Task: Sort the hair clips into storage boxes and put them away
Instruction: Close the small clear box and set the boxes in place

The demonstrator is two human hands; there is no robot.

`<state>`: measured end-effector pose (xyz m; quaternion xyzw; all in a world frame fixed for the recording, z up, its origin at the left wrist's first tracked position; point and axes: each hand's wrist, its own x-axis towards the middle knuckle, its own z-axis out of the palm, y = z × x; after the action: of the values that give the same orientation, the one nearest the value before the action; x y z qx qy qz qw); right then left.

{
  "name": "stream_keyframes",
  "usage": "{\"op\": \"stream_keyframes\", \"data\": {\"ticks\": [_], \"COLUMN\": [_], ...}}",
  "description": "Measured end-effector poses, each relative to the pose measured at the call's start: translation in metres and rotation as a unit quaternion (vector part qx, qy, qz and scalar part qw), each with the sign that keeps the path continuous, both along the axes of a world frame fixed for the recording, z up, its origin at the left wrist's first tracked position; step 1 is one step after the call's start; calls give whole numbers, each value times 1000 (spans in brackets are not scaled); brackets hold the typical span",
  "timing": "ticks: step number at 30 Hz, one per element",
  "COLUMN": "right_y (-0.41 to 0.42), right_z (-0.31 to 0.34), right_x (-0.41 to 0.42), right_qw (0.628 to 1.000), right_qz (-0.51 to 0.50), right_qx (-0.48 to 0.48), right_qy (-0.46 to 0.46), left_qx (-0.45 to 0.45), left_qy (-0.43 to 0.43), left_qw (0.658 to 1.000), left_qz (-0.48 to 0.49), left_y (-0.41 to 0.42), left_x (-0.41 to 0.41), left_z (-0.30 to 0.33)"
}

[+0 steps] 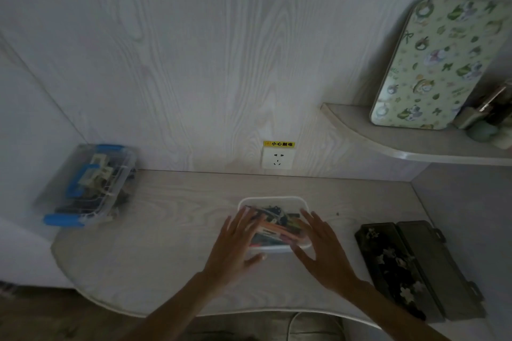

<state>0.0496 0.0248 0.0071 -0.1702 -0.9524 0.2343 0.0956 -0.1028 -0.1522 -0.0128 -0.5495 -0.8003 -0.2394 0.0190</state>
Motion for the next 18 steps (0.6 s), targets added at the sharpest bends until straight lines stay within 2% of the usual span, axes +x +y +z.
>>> {"op": "stream_keyframes", "data": {"ticks": [1,2,3,5,6,8,10,13,16,18], "right_y": [-1,-3,-2,2,2,0,-4,-12,-28,-41], "right_z": [-1,3,6,8,12,18,22,33,51,65], "right_x": [-1,-4,-8,-15,-17,-20,-24,-41,-78,-108], "right_qw": [995,973,933,847,813,780,785,790,799,806], "right_qz": [-68,-145,-211,-270,-279,-283,-277,-261,-220,-189], "right_qx": [-79,-180,-284,-444,-498,-549,-545,-547,-552,-555], "right_qy": [-4,-24,-60,-110,-115,-100,-97,-95,-93,-78], "left_qx": [21,41,36,-31,-56,-22,-5,27,65,118], "left_qy": [-94,-222,-345,-527,-575,-626,-647,-639,-599,-594], "left_qw": [994,970,925,809,769,730,714,721,749,739], "left_qz": [42,96,153,260,273,272,268,266,276,295], "left_y": [-2,-2,0,7,9,13,7,-14,-54,-81], "left_x": [1,-1,-4,-11,-14,-13,-14,-22,-41,-52], "left_z": [0,2,6,13,17,26,35,50,71,84]}}
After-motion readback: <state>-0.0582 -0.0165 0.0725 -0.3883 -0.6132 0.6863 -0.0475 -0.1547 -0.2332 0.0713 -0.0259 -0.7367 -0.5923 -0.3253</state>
